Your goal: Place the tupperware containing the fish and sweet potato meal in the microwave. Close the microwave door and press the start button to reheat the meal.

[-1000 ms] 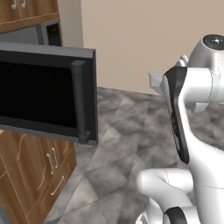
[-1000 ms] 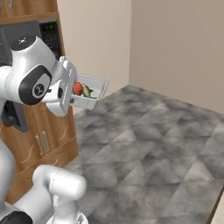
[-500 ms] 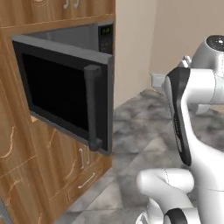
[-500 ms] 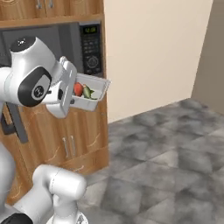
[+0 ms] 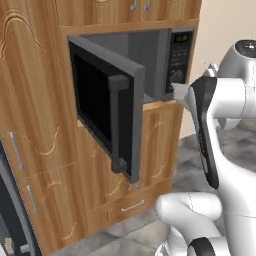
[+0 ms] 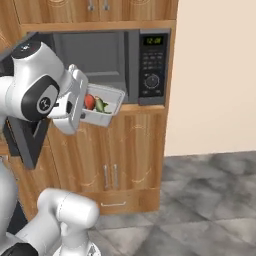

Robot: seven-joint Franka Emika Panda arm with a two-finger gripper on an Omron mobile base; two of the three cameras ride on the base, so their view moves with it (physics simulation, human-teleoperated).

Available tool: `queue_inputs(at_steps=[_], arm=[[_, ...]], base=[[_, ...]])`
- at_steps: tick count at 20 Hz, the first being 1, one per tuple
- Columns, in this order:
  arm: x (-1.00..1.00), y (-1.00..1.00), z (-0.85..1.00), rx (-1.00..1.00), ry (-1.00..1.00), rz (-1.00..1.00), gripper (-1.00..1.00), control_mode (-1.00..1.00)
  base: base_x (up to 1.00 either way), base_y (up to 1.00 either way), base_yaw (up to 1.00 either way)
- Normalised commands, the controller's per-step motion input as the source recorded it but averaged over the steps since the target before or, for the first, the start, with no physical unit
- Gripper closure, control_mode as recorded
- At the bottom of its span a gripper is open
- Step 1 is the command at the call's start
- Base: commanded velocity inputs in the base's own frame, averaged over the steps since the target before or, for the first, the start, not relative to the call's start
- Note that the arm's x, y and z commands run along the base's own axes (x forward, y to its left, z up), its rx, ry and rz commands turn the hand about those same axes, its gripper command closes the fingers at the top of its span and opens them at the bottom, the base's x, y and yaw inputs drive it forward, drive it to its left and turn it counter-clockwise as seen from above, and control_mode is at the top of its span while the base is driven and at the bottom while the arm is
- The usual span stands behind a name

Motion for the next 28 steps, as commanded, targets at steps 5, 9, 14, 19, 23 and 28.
queue_inputs(at_steps=[5,9,14,19,23,28], arm=[[0.00,0.00,0.00,0.00,0.00,0.00,1.00,1.00],[0.00,0.00,0.00,0.00,0.00,0.00,1.00,1.00],[0.00,0.00,0.00,0.00,0.00,0.00,1.00,1.00],[0.00,0.00,0.00,0.00,0.00,0.00,1.00,1.00],[0.00,0.00,0.00,0.00,0.00,0.00,1.00,1.00],[0.00,0.00,0.00,0.00,0.00,0.00,1.00,1.00]], base=[[0.25,-0.49,0.66],[0.11,-0.67,0.59],[0.10,-0.69,0.50],[0.24,-0.34,0.29],[0.48,-0.09,0.13],[0.49,-0.11,0.09]])
